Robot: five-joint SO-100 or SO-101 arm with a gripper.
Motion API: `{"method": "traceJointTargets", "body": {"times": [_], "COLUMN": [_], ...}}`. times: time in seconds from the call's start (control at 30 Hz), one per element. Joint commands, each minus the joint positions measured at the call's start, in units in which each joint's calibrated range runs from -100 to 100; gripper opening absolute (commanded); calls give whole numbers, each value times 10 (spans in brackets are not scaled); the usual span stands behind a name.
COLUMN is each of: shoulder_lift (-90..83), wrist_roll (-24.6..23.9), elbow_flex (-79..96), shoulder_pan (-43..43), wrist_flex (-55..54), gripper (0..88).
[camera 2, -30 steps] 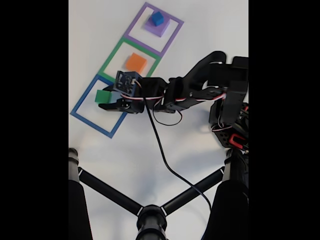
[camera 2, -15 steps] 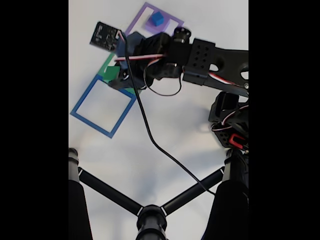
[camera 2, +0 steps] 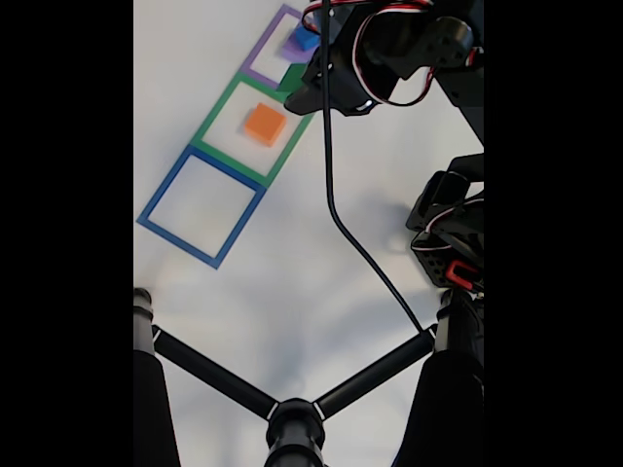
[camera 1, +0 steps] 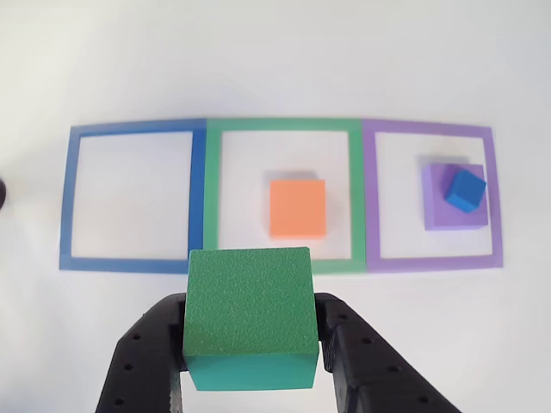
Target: Tower of hanoi
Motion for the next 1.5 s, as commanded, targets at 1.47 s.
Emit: {"method": "traceJointTargets", "body": {"times": [1.47], "shoulder_lift": [-41], "wrist_roll": [8], "elbow_flex": [943], "shoulder_pan": [86], "wrist_flex": [-1105], "gripper": [78]}}
